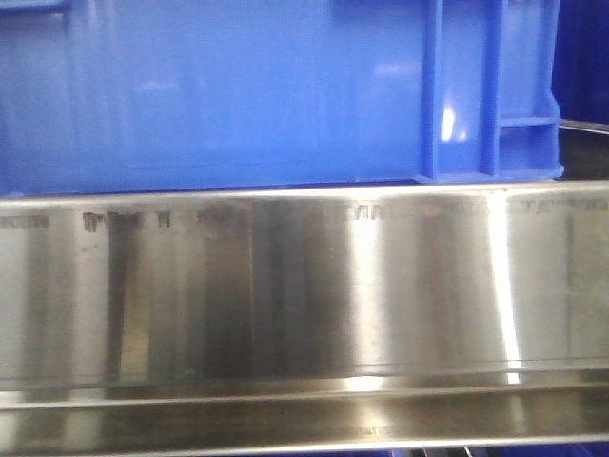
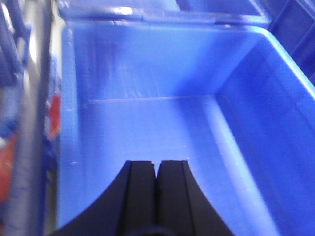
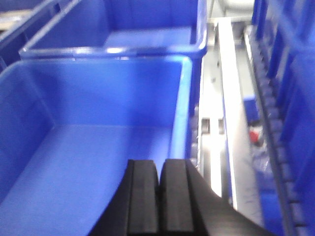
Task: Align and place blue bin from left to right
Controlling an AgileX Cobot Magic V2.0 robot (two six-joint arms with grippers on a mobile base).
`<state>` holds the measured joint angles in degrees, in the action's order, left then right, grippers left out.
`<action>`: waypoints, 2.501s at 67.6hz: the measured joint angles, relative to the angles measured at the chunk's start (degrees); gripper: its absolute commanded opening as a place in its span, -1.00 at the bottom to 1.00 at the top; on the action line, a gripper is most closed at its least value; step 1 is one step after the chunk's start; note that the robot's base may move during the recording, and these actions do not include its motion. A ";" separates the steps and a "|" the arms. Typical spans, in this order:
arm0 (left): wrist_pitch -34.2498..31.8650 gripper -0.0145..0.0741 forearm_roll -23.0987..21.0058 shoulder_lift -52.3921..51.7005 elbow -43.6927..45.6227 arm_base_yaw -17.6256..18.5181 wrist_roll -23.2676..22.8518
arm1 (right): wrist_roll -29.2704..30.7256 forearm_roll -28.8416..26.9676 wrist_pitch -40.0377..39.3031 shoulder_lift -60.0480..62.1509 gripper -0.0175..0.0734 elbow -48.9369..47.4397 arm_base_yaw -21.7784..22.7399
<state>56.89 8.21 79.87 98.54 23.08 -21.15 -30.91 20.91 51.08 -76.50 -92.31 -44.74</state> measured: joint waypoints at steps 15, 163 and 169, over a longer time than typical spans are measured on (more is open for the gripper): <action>-19.97 -0.92 -1.06 -12.59 -17.47 1.04 0.00 | 0.09 2.28 -13.96 11.00 -0.79 14.60 0.00; -46.58 -0.92 6.34 -48.42 -52.16 1.04 3.48 | 1.62 13.27 -39.63 36.50 -0.79 39.89 0.00; -46.58 -0.92 6.34 -48.42 -52.16 1.04 3.48 | 1.62 13.27 -39.75 36.50 -0.79 39.89 0.00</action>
<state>10.30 14.55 31.45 46.38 24.12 -17.67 -29.28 34.17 11.34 -40.00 -52.42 -44.74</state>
